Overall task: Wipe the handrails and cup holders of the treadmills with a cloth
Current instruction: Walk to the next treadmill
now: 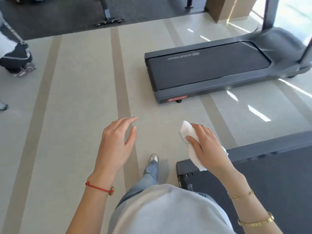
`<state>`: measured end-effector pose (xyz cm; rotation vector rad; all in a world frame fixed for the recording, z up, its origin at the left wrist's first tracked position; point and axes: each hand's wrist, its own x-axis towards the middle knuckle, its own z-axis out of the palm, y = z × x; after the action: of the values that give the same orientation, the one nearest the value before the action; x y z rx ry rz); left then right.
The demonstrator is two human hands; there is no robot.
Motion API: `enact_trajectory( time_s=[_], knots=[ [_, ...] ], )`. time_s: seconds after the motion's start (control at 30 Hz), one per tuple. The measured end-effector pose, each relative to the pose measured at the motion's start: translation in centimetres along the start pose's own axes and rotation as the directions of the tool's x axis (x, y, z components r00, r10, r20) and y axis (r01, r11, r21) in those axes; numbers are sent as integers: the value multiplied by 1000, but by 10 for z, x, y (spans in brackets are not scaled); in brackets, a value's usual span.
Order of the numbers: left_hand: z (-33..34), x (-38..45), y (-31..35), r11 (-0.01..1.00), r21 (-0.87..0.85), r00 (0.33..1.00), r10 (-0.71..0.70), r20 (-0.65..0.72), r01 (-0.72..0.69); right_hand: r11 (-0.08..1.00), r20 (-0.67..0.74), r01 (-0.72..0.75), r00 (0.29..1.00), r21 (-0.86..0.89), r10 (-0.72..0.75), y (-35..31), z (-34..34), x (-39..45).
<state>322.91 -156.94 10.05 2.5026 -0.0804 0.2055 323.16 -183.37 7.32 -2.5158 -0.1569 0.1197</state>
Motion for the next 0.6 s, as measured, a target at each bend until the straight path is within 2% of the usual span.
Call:
enact_trajectory(
  time_s=[0.23,0.43,0.6],
  knots=[
    [18,169,7,970,-10,960,241,146,-242,984,-189,-173,966,37,177,9,-17,104],
    [52,277,34,920,-102,877,393,277,-379,940,-290,-333,895,70,338,28,-39,153],
    [95,352,63,872,-177,812,489,318,-456,885,-360,-453,812,106,459,58,-61,196]
  ],
)
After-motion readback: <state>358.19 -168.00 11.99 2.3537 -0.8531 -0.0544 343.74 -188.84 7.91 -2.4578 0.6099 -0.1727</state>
